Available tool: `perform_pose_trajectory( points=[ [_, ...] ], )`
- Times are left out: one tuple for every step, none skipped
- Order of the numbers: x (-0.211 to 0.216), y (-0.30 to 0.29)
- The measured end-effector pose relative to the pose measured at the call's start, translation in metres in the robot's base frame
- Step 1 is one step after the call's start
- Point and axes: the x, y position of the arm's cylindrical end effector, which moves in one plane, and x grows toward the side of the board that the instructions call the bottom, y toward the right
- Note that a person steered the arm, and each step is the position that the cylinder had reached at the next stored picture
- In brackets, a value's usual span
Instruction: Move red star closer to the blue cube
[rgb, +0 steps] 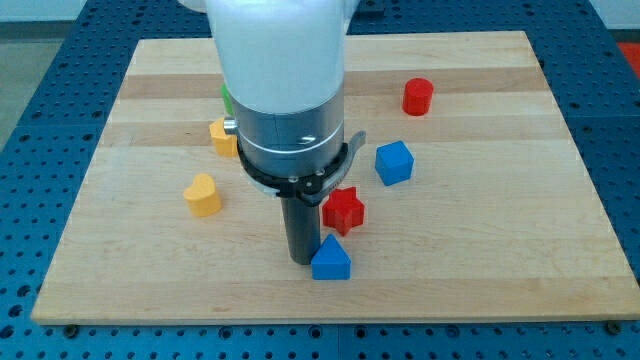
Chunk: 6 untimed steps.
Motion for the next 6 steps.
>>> perform_pose_trajectory(
  points=[
    [0.000,0.014],
    [0.000,0.018],
    [-0.006,0.019],
    [-0.022,0.031],
    [-0.038,0.049],
    [-0.056,0.058]
  ],
)
